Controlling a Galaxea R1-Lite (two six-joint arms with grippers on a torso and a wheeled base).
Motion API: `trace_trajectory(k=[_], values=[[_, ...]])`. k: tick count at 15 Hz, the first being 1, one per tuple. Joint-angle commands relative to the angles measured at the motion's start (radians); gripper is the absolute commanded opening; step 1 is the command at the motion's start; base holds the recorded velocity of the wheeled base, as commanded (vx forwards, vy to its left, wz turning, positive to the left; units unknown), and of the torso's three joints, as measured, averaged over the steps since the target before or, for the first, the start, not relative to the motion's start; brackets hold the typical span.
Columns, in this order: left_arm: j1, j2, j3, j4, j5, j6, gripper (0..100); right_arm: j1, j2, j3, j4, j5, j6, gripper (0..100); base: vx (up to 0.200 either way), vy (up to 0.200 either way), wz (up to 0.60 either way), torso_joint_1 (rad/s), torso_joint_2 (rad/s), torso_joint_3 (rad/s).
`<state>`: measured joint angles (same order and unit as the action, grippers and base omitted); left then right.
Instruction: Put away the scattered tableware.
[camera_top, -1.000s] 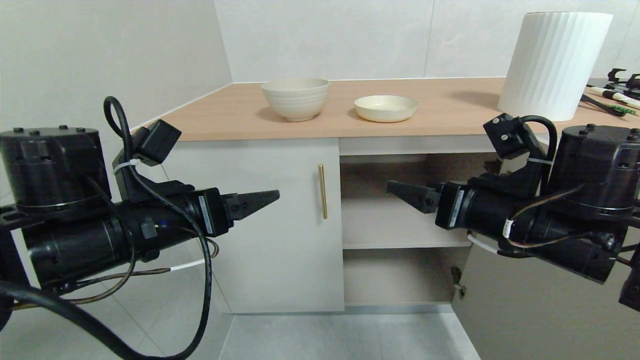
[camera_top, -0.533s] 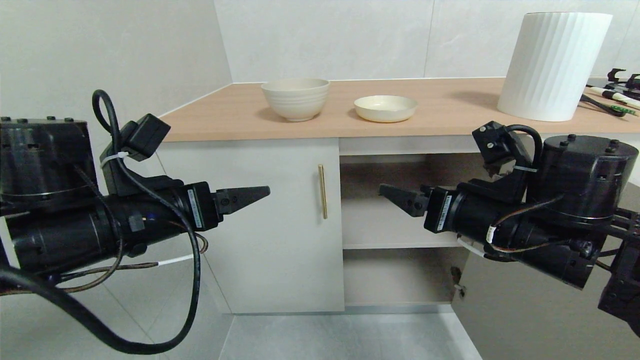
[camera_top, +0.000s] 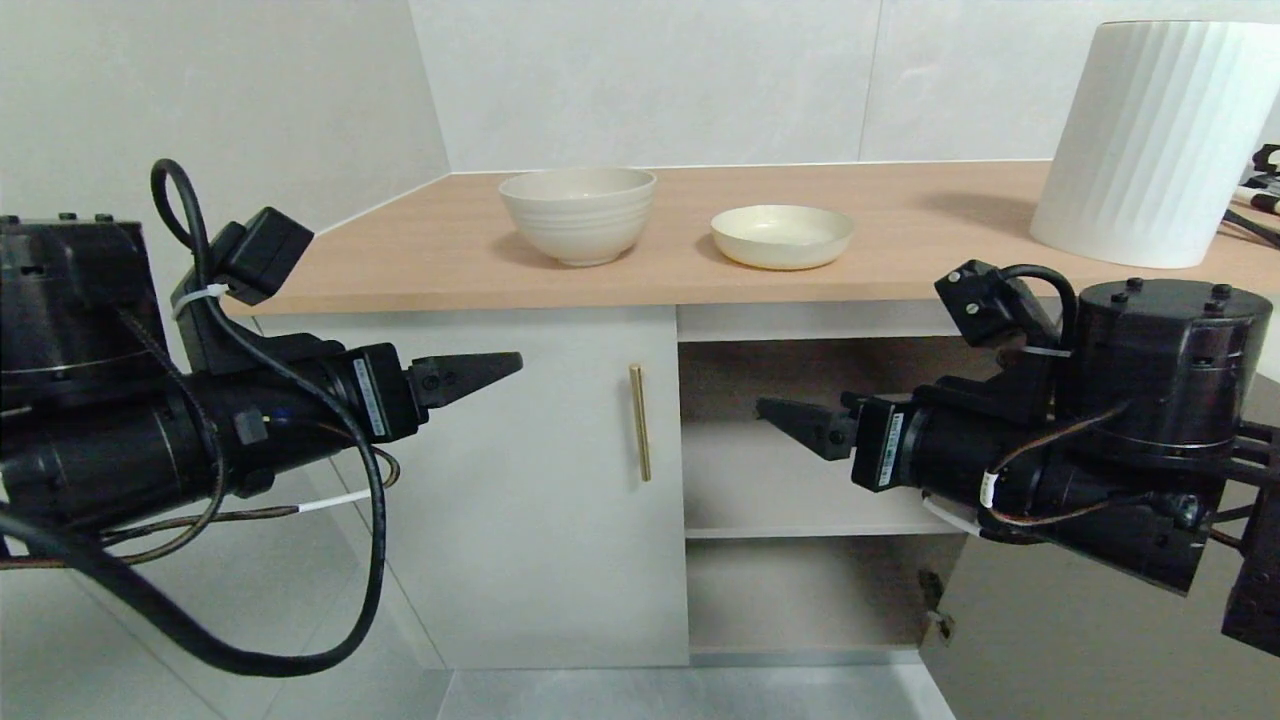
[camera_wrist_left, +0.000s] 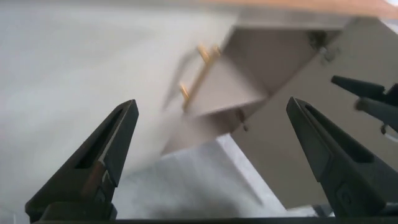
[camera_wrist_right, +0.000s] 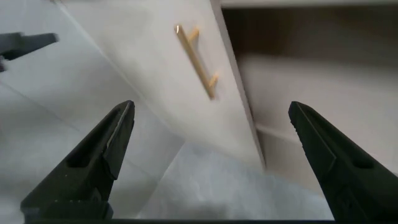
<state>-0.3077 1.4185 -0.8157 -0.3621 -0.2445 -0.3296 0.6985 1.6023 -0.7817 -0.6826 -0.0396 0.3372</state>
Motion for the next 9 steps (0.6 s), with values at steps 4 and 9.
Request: trace_trajectory(k=[4,9], values=[[0.001,-0.062,0.003,-0.001,0.001,0.000,100,0.006,-0.016,-0.018,-0.006,-0.008,0.003,100,0.000,0.000,0.00,0.000,0.00,0.000],[0.001,-0.067,0.001,-0.001,0.001,0.001,100,0.006,-0.012,-0.031,-0.011,-0.008,0.008,100,0.000,0.000,0.00,0.000,0.00,0.000]])
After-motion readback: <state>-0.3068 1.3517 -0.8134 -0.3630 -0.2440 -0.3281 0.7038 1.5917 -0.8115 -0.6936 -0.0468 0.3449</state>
